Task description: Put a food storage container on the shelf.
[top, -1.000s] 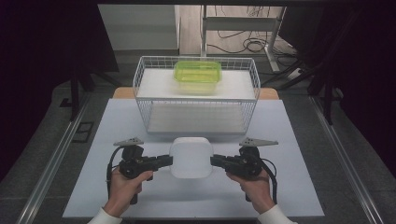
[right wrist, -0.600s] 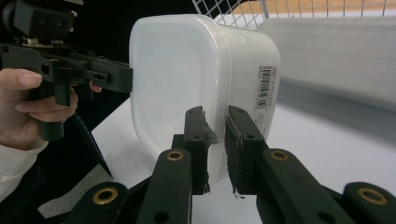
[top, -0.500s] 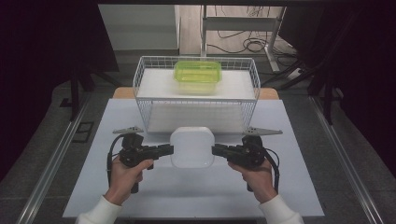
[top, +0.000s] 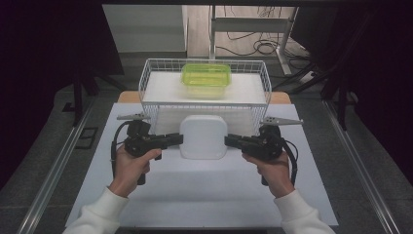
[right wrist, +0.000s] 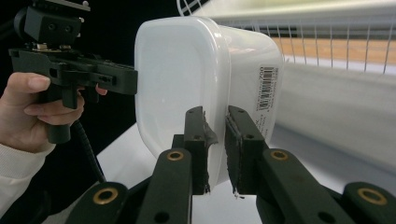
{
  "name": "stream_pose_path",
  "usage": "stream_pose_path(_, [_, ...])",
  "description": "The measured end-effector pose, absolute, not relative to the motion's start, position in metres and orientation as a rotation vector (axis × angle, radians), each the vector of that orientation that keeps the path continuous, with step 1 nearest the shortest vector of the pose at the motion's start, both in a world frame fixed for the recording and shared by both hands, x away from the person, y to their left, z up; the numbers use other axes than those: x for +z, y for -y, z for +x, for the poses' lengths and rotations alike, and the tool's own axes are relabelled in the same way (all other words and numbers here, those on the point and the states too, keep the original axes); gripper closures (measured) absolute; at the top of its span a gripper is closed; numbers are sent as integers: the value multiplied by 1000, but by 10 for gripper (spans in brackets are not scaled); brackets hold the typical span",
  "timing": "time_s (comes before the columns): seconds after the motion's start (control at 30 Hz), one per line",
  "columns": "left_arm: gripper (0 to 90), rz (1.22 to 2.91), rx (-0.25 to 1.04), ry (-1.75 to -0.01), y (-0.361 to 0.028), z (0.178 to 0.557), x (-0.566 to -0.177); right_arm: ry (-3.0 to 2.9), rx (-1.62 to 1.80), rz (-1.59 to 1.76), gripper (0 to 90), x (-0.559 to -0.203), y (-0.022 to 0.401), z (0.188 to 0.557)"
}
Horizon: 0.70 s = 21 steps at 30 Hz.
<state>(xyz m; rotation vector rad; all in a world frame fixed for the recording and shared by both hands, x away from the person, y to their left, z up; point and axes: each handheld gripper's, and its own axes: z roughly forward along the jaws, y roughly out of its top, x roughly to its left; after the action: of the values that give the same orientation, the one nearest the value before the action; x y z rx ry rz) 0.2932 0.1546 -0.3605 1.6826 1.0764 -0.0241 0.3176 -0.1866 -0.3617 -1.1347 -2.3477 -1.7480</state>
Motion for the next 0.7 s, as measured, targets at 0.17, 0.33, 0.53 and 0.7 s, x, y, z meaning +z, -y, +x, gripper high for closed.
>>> stream_pose_path(0.17, [782, 1667, -7, -1063, -154, 301, -343, 2341, -1801, -1120, 784, -343, 188, 325])
stream_pose_path(0.33, [781, 1662, 11, -1048, -154, 308, -331, 2353, -1825, -1110, 784, -330, 187, 332])
stream_pose_path(0.53, [783, 1655, 11, -1042, -156, 319, -320, 2346, -1835, -1109, 784, -319, 187, 342])
stream_pose_path(0.7, [786, 1646, 18, -1036, -159, 327, -312, 2325, -1852, -1100, 784, -313, 185, 351])
